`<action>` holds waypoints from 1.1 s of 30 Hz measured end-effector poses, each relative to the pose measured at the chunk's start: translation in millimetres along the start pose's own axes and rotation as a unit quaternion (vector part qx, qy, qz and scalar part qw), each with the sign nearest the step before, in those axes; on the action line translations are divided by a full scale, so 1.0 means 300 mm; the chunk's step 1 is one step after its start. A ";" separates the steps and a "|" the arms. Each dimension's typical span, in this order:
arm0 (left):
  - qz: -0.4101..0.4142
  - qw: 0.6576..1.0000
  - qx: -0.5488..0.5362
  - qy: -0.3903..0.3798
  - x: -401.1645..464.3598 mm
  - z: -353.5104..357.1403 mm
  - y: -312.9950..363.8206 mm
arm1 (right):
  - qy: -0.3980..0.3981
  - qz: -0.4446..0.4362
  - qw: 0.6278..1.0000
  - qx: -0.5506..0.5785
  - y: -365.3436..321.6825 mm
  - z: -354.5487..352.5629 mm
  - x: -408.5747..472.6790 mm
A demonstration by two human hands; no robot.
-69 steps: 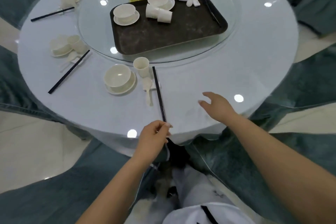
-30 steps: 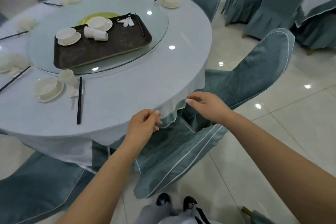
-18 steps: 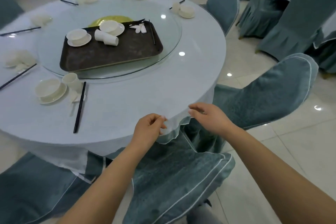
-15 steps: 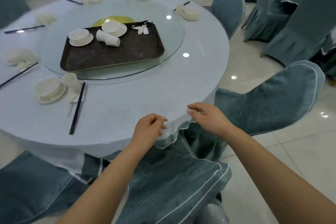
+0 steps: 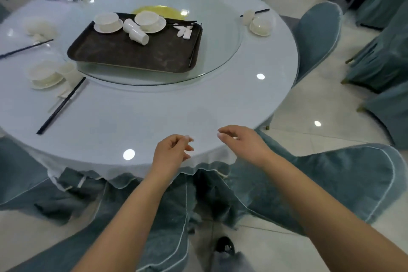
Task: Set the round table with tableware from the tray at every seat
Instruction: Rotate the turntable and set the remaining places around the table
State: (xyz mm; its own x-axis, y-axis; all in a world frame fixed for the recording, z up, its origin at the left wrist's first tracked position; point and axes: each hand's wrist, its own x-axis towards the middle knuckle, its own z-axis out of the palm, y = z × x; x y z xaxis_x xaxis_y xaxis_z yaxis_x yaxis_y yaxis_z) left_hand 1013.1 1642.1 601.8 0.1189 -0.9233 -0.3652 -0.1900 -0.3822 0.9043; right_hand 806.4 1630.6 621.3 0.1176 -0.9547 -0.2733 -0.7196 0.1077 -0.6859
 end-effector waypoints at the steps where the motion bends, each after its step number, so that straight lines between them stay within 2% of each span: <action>1: -0.004 1.000 -0.003 0.008 -0.006 0.024 0.005 | -0.005 -0.008 1.000 -0.006 0.018 -0.029 0.016; 7: -0.014 0.997 -0.006 0.070 0.015 0.023 0.018 | -0.038 -0.055 0.998 -0.018 0.013 -0.078 0.159; 14: -0.037 0.990 -0.035 0.135 0.094 -0.099 -0.005 | -0.109 -0.102 0.987 -0.052 -0.115 0.031 0.328; 25: -0.104 0.967 -0.086 0.214 0.202 -0.354 -0.088 | -0.186 -0.125 0.972 -0.064 -0.355 0.215 0.607; 28: -0.109 0.962 -0.085 0.235 0.253 -0.407 -0.094 | -0.185 -0.149 0.968 -0.077 -0.426 0.271 0.736; 33: -0.129 0.948 -0.098 0.275 0.372 -0.449 -0.064 | -0.137 -0.186 0.965 -0.124 -0.514 0.363 1.029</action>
State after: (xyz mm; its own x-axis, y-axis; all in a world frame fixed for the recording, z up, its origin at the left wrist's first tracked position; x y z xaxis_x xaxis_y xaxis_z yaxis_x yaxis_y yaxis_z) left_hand 1161.4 1551.6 573.5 0.6365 -0.6207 -0.4579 0.0926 -0.5279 0.8443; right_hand 1028.2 1349.4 569.3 0.5515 -0.8017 -0.2305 -0.7306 -0.3308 -0.5974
